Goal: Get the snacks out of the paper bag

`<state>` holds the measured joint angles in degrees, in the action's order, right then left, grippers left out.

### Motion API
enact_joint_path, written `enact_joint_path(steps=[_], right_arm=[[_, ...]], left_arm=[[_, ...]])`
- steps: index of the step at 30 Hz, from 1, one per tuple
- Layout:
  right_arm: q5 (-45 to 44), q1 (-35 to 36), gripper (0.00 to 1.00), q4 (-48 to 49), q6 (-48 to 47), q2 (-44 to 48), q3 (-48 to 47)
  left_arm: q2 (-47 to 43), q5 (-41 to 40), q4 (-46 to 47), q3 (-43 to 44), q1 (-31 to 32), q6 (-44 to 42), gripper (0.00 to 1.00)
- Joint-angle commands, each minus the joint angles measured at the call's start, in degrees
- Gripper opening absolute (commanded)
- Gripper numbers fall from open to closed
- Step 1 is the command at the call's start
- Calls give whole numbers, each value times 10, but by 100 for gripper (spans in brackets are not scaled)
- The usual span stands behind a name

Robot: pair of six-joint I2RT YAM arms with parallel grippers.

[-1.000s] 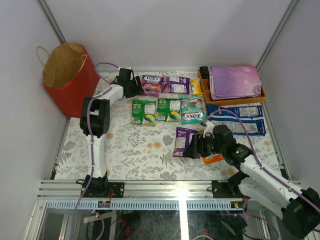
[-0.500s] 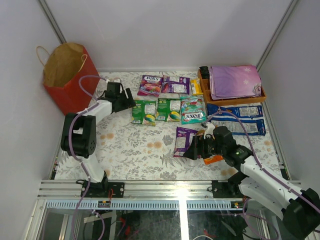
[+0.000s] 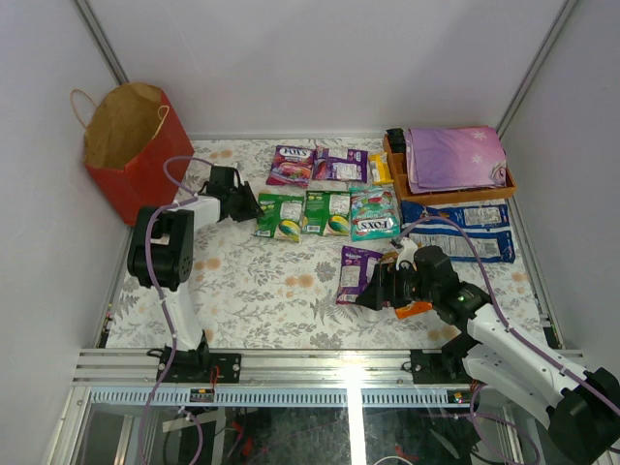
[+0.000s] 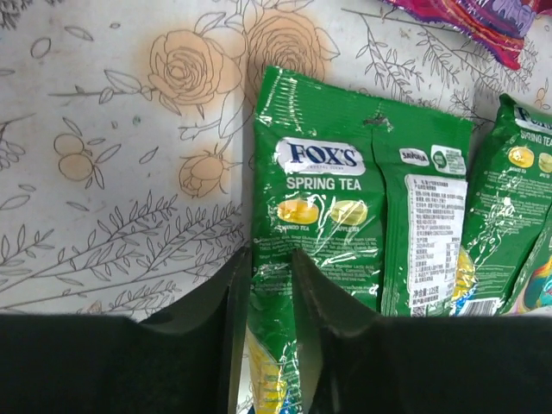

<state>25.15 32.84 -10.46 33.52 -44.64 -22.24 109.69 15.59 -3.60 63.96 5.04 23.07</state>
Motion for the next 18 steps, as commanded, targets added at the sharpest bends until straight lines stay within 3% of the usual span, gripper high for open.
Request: enact_joint_path(steps=[1,4,18], right_arm=[[10,-2,87,12,5,3,-1],[10,-2,87,13,5,3,0],[11,-1,87,13,1,3,3]], left_arm=[[17,41,48,4,-8,13,17],[18,58,68,-4,-12,29,0],[-35,7,215,-108,-34,158,0]])
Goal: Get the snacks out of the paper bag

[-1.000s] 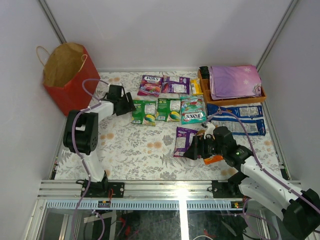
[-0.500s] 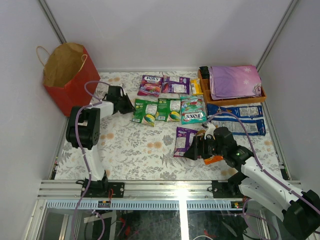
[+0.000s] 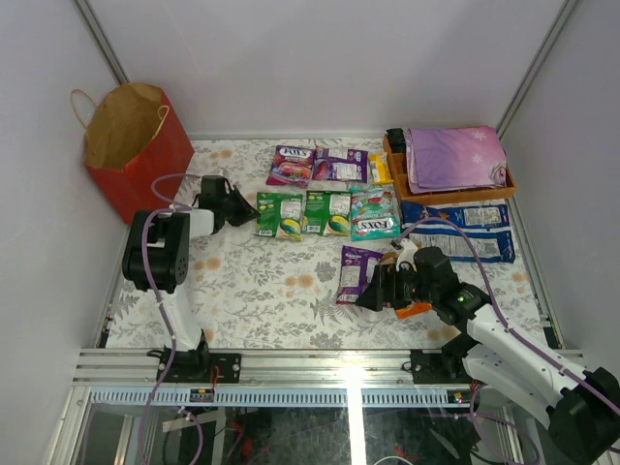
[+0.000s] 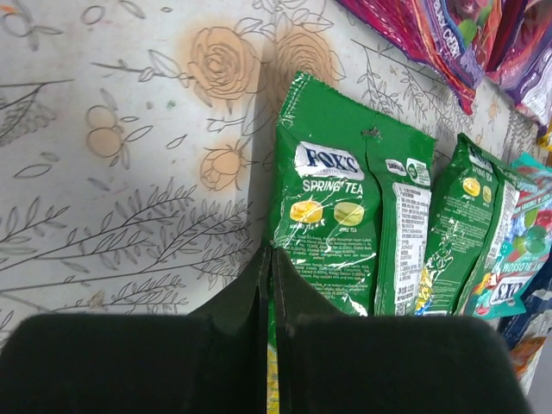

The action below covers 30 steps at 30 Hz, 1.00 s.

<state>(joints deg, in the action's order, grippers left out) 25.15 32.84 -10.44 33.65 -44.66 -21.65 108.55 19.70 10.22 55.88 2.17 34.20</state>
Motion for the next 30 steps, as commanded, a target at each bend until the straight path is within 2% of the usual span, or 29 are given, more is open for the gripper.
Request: enact_joint_path(steps=[1,11,21,30], right_arm=[[11,-2,87,13,-1,3,-3],[12,-2,88,11,-5,0,-5],[16,-2,88,13,-8,-9,-9],[15,-2,88,6,-9,-2,-9]], left_arm=[[-25,-38,86,-32,-6,52,0],[8,-32,112,-10,-6,77,0],[20,-45,149,-27,-3,112,0],[13,-58,144,-22,3,120,0]])
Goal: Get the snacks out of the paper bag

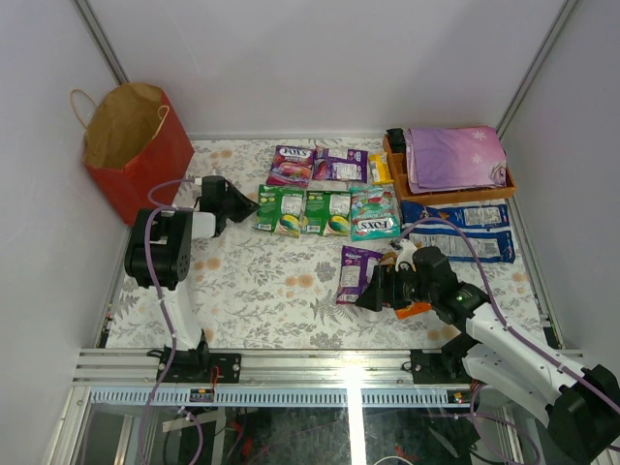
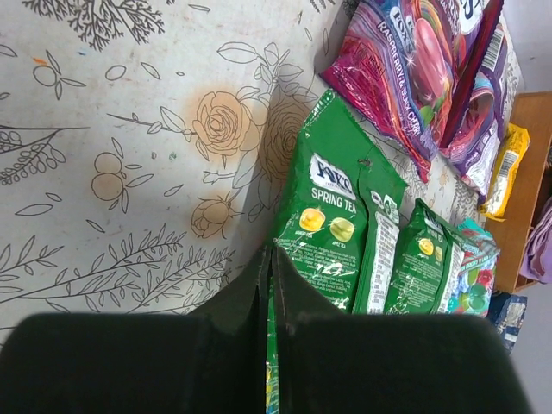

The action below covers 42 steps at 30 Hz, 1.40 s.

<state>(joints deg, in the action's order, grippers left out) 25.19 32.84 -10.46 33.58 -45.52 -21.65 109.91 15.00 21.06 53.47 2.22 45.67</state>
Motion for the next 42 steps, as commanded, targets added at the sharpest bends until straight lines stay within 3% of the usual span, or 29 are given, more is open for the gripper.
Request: enact_joint_path(steps=[1,4,6,8,10,11,12,13,14,19,26,34,42], right_arm=[[15,-2,88,6,-8,8,-9],[14,-2,88,3,-9,10,-10],[14,-2,88,1,-11,11,-10],[15,-2,88,4,-11,10,-7],[18,-1,88,11,-9,7,-2],[19,-1,88,14,-8,5,-1],[21,-1,88,19,-6,3,2],[23,-1,88,25,-3,1,4],[25,-1,88,32,-1,-2,6],[31,-1,88,35,0,-8,1],[24,-1,88,23,-1,-2,3],[24,-1,88,21,-2,-5,-2],[27,-1,88,26,1,-7,-1]], left_arm=[[-4,-7,29,4,2,0,4],[-36,-17,0,-1,2,-26,60],[-74,-40,-38,-5,2,-53,76],[-118,-59,-67,-12,2,-80,80],[-161,-41,-72,-23,2,-108,70],[-176,-17,-72,-28,2,-123,56],[-187,16,-75,-28,1,-137,24],[-187,52,-83,-25,2,-155,3],[-181,89,-95,-13,2,-167,0],[-106,248,-126,33,5,-195,0],[-21,333,-95,59,35,-197,0],[87,294,-67,50,27,-164,0],[69,300,-45,33,15,-136,0]])
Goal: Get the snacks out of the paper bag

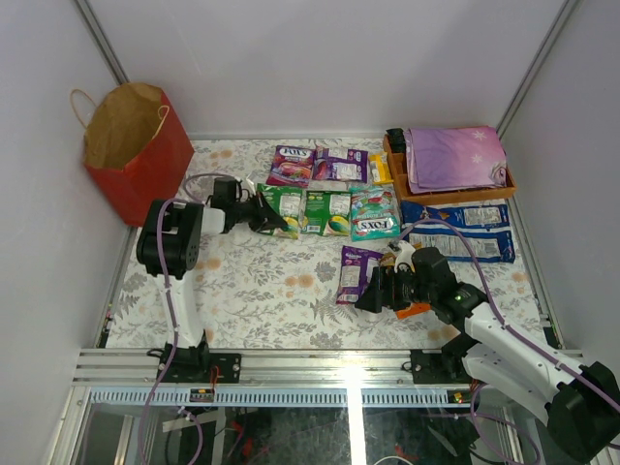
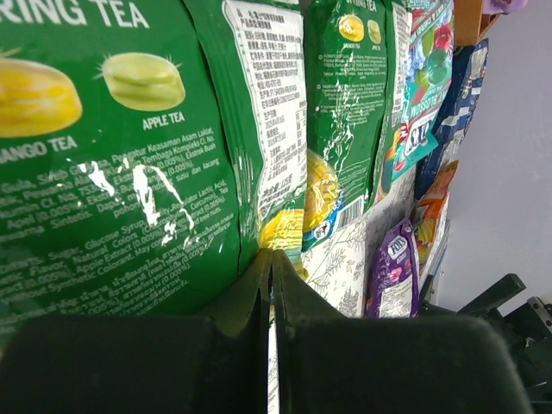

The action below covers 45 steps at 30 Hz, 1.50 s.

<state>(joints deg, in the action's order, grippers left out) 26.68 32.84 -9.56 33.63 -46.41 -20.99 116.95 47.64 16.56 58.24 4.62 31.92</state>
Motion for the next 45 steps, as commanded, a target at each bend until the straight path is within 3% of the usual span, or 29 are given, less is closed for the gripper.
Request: enact_joint_path(steps=[1,7,16,24,27,32,40,42,45], right_arm=[[12,-1,88,17,1,1,-8],[13,-2,88,14,0,0,-12],[14,-1,88,15,0,-4,-11],[20,-1,88,30,3,-20,-10],[21,-1,88,30,6,-20,-13],[21,-1,88,29,6,-20,-11],[-19,-1,93,-4,0,-9,-29],[-52,-1,99,-25,-4,1,-39],[-97,-2,99,-44,-5,20,-51]], left_arm=[[-12,-17,2,-13,-9,5,0],[-66,37,5,18,-14,13,0],[-32,91,49,2,-46,29,0],[102,151,348,-74,-73,240,0],[119,155,416,-88,-73,284,0],[78,132,381,-94,-73,267,0],[-77,58,269,-103,-63,209,0],[-124,33,232,-105,-50,183,9],[-205,-48,130,-103,4,113,51]])
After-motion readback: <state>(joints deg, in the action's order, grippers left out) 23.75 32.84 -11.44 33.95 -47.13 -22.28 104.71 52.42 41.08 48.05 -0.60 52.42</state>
